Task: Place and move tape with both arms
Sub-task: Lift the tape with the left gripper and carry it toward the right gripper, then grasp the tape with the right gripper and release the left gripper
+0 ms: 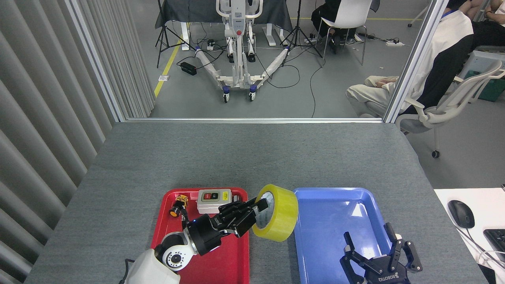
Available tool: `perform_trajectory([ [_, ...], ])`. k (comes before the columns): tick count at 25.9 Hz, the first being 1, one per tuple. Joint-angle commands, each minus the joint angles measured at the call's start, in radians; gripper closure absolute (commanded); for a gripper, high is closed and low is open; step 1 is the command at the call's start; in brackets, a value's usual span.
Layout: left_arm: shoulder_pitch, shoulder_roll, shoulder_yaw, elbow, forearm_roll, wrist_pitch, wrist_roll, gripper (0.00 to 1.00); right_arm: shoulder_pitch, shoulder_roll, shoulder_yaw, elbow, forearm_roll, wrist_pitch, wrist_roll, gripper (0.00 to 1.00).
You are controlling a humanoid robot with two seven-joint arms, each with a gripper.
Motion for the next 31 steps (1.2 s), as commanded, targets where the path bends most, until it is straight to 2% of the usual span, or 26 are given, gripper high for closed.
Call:
perform_trajectory([
  [1,0.000,-0.025,-0.034,0.016,-0.005,-0.002,-0.002,1.00,-0.001,-0.008,-0.004,-0.001,0.017,-0.184,-0.061,0.00],
  [4,0.000,-0.032,-0.035,0.015,-0.017,-0.002,-0.002,1.00,-0.001,-0.014,-0.008,-0.003,0.017,-0.371,-0.072,0.00],
  [7,0.000,-0.045,-0.041,0.015,-0.040,-0.002,-0.002,1.00,0.000,-0.013,-0.005,-0.004,0.016,-0.476,-0.070,0.00],
  [11,0.001,-0.062,-0.060,0.010,-0.106,-0.002,-0.002,1.00,-0.001,-0.003,0.024,-0.007,0.019,-0.506,-0.064,0.00],
  [16,0.004,-0.068,-0.086,0.002,-0.108,-0.002,0.001,1.00,-0.009,0.021,0.081,-0.006,0.039,-0.506,-0.061,0.02],
  [17,0.004,-0.068,-0.090,0.002,-0.108,-0.002,0.001,1.00,-0.009,0.026,0.085,-0.006,0.046,-0.506,-0.061,0.10],
  [18,0.004,-0.070,-0.093,0.001,-0.108,-0.002,0.001,1.00,-0.009,0.027,0.087,-0.006,0.054,-0.511,-0.061,0.22],
  [20,0.004,-0.074,-0.095,-0.001,-0.108,-0.002,0.001,1.00,-0.003,0.026,0.087,-0.006,0.081,-0.526,-0.061,0.64],
  [21,0.004,-0.076,-0.098,-0.001,-0.108,-0.002,0.001,1.00,-0.001,0.026,0.087,-0.006,0.098,-0.529,-0.061,0.82],
  [23,0.004,-0.078,-0.103,-0.001,-0.108,-0.002,0.001,1.00,-0.001,0.026,0.087,-0.004,0.114,-0.531,-0.061,0.97],
  [25,0.003,-0.087,-0.107,-0.001,-0.109,-0.002,0.001,1.00,0.000,0.026,0.087,-0.004,0.114,-0.529,-0.061,1.00],
  [26,0.001,-0.090,-0.107,-0.001,-0.111,-0.002,0.004,0.91,0.000,0.026,0.087,-0.004,0.114,-0.528,-0.061,1.00],
  [28,-0.003,-0.093,-0.101,0.002,-0.108,-0.002,0.012,0.34,-0.001,0.024,0.085,-0.004,0.114,-0.526,-0.061,1.00],
  [30,-0.014,-0.091,-0.098,-0.002,-0.101,-0.002,0.016,0.05,-0.001,0.023,0.084,-0.004,0.114,-0.526,-0.062,1.00],
  [31,-0.016,-0.090,-0.095,-0.002,-0.097,-0.002,0.019,0.01,-0.001,0.021,0.082,-0.004,0.114,-0.526,-0.062,1.00],
])
